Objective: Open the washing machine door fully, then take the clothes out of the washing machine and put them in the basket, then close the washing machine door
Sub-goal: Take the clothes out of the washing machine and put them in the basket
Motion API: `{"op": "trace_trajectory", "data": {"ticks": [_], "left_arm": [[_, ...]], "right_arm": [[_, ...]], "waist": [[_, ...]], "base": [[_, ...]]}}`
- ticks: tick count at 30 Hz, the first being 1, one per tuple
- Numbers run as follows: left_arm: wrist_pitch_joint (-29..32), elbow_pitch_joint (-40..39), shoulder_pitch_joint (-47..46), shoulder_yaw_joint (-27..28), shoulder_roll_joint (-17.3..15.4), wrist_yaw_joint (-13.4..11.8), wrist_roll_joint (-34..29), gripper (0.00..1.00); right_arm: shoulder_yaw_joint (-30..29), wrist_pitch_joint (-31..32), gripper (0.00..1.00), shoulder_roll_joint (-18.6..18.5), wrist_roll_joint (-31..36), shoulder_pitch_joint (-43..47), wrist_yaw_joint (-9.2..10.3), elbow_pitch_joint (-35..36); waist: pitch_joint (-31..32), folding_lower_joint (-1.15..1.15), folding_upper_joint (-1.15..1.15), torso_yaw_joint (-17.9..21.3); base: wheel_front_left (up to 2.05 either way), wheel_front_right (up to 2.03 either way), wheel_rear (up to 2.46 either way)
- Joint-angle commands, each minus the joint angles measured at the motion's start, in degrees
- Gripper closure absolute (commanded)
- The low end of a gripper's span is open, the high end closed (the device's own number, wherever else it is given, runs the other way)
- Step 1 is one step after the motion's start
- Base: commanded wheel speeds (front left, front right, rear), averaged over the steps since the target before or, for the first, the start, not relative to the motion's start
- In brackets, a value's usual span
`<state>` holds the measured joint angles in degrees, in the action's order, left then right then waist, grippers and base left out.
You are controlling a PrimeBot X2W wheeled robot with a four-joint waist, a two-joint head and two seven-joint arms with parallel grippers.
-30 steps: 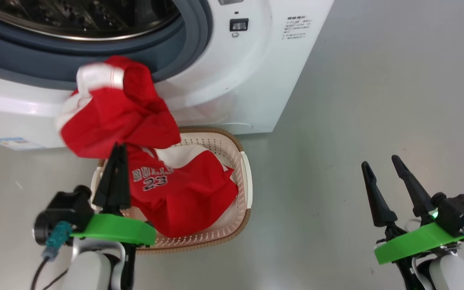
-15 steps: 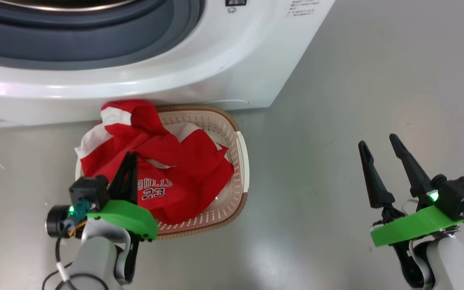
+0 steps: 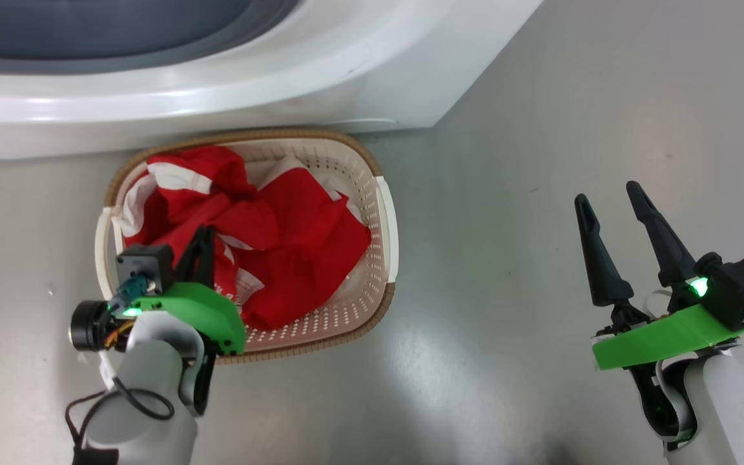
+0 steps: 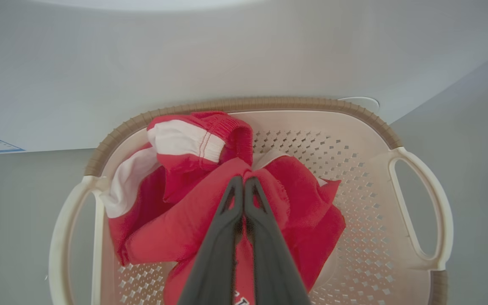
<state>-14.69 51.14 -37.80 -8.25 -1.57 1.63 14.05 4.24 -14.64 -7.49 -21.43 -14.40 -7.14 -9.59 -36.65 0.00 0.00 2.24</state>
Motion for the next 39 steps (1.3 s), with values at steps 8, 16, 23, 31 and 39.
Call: {"op": "trace_trajectory", "data": {"ticks": [8,16,23,31,39], "left_arm": [[-0.30,6.09,-4.16,2.14,-1.31,0.91,-1.12,1.00],[-0.30,10.69,-7.11,2.69,-1.31,1.22,-1.66,0.54],[-0.30,10.56,-7.03,3.13,-1.31,1.65,-1.58,0.00],[-0.30,8.69,-4.82,3.37,-1.31,2.21,-0.86,0.00],[-0.30,3.69,0.03,4.99,-1.31,2.28,-1.82,0.00]], "right_arm": [[1.65,-0.36,0.00,-0.25,0.46,-1.14,-0.35,1.58],[1.91,-0.36,0.00,-0.37,0.51,-1.93,-0.35,1.50],[1.63,-0.36,0.00,-0.51,0.61,-1.81,-0.35,1.32],[1.59,-0.36,0.00,-0.65,0.50,-1.11,-0.35,0.57],[1.19,-0.36,0.00,-1.04,0.24,1.15,-0.35,-0.51]], "waist": [[-3.28,0.00,0.00,0.21],[-4.05,0.00,0.00,0.42],[-3.30,0.00,0.00,0.20],[-0.31,0.00,0.00,-0.22],[5.73,0.00,0.00,-0.71]], "base": [[0.00,0.00,0.00],[0.00,0.00,0.00],[0.00,0.00,0.00],[0.00,0.00,0.00],[0.00,0.00,0.00]]}}
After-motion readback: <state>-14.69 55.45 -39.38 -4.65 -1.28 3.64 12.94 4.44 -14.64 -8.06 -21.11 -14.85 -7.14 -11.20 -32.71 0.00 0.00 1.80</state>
